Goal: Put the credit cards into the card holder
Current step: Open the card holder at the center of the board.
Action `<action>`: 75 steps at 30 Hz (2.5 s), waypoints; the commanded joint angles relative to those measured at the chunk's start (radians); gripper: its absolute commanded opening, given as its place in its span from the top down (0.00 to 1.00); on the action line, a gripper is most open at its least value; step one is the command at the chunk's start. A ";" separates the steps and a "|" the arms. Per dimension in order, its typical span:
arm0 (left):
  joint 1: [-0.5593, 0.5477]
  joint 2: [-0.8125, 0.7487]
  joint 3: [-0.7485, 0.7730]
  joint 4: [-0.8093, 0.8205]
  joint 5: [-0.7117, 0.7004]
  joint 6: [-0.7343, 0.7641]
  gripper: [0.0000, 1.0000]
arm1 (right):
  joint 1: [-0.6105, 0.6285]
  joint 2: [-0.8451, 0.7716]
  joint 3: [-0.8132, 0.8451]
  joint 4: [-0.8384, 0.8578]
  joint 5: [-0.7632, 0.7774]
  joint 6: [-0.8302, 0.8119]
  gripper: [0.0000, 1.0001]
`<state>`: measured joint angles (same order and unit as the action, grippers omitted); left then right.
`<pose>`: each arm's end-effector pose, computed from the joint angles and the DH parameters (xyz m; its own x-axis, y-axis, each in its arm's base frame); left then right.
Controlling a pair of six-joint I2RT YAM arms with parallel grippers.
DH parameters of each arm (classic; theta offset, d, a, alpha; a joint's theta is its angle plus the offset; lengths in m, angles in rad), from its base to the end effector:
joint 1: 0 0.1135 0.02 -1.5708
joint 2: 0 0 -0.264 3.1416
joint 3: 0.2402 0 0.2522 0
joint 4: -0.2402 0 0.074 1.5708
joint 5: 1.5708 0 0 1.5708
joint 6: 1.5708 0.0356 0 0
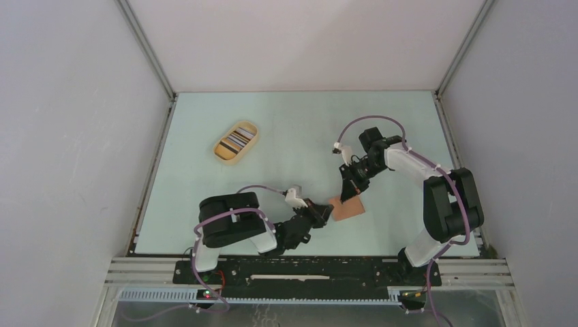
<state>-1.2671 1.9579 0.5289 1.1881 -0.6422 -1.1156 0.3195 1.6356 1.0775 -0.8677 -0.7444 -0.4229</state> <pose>0.1140 -0.2925 0.0995 -0.5615 -0.6135 -0.5553 0.1954 0.5538 -0.8094 0.2688 0.1143 0.1990 -0.7237 -0.5574 -0.4069 -0.6810 0.4812 0.5521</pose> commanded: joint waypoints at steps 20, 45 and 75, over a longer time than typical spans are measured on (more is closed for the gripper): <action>0.003 -0.082 -0.125 0.327 0.148 0.300 0.59 | -0.023 -0.075 0.049 -0.073 -0.079 -0.120 1.00; 0.045 -0.293 -0.276 0.328 0.383 0.562 0.13 | -0.025 -0.189 0.049 -0.126 -0.119 -0.247 1.00; 0.158 -0.097 -0.099 0.327 0.585 0.513 0.52 | 0.003 -0.184 0.049 -0.167 -0.154 -0.313 1.00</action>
<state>-1.1210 1.8465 0.3889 1.4864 -0.0738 -0.6044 0.3145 1.4799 1.0916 -1.0206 -0.8703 -0.7128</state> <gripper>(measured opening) 0.517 0.007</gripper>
